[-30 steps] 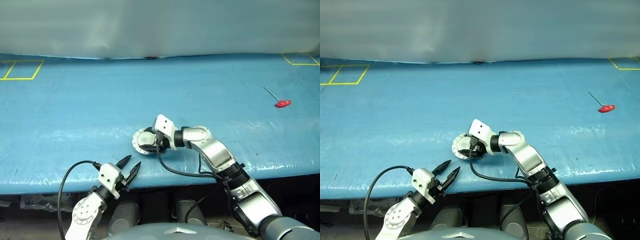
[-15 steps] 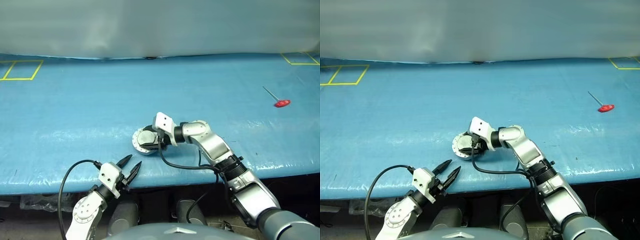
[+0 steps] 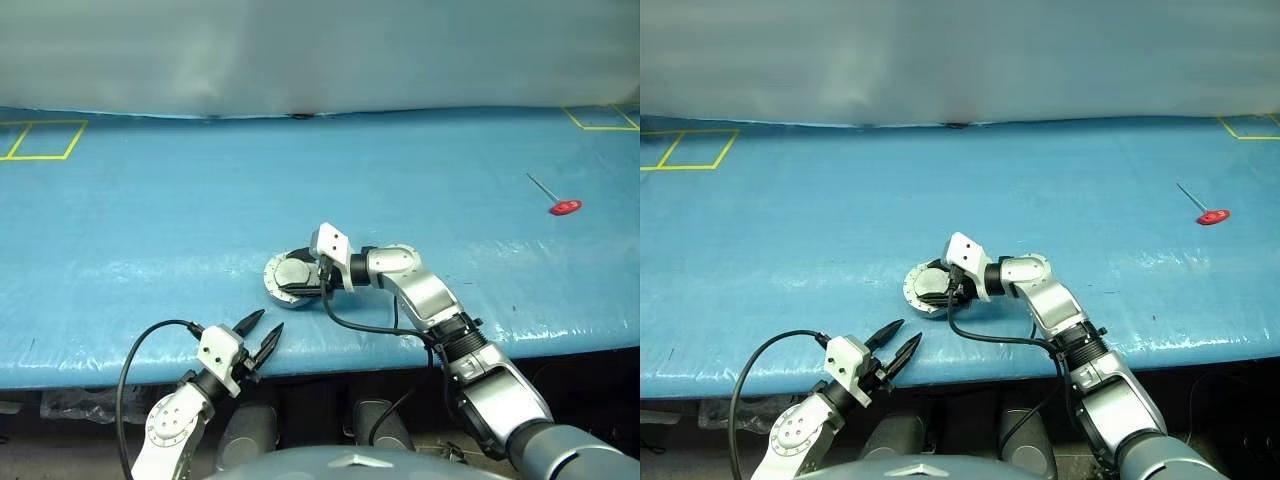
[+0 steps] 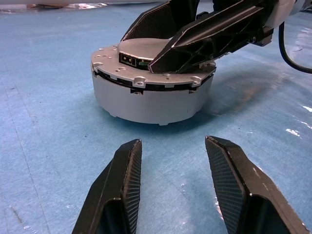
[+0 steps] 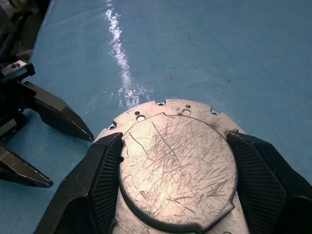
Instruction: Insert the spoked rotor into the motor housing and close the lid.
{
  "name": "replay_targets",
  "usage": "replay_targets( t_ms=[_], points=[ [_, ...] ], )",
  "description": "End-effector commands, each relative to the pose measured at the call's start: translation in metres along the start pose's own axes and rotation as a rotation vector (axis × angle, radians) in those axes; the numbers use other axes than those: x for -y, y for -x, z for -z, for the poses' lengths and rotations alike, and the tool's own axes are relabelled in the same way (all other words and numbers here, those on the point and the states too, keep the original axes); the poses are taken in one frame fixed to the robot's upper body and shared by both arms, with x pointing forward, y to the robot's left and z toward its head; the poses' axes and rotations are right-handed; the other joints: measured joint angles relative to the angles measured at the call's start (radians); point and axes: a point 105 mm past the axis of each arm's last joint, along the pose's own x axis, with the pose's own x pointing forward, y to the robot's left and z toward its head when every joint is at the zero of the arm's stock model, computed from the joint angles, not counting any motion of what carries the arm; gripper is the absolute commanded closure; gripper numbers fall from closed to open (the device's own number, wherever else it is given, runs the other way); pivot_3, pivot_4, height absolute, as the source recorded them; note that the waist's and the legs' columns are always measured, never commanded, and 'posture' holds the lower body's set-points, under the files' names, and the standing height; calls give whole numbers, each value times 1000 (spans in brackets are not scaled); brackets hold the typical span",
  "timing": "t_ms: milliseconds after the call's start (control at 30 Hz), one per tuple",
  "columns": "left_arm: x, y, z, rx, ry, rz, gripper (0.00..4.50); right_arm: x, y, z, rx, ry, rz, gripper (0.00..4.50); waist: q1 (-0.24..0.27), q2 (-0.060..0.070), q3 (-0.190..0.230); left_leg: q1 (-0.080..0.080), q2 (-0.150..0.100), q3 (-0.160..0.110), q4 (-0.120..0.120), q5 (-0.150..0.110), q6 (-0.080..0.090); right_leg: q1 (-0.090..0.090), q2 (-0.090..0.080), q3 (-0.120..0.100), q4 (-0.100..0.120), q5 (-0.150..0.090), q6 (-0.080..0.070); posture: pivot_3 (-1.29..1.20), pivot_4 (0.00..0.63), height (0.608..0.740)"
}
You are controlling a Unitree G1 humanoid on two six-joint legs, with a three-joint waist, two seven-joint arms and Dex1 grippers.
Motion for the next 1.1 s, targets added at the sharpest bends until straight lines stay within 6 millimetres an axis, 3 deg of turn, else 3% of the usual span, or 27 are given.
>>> replay_targets(
  t_ms=[33,167,567,1100],
  points=[
    [3,0,-3,25,5,10,2252,-2,0,2,-20,18,-6,1444,0,0,0,0,0,0,0,0,0,0,0,0,0,0,0,0,150,740],
    [3,0,-2,23,4,11,2252,-4,-2,11,-99,27,-6,1444,0,0,0,1,0,0,0,0,0,0,0,0,0,0,0,0,150,740],
    [3,-1,-6,29,4,3,2252,-9,-8,11,-128,18,-3,1444,-1,1,-1,3,0,0,0,0,0,0,0,0,0,-1,-1,0,150,740],
    [6,-3,-7,27,15,9,2252,1,-9,17,-183,-49,92,1444,-1,2,-2,4,1,0,0,0,0,0,0,0,0,-1,-1,0,150,740]
  ],
)
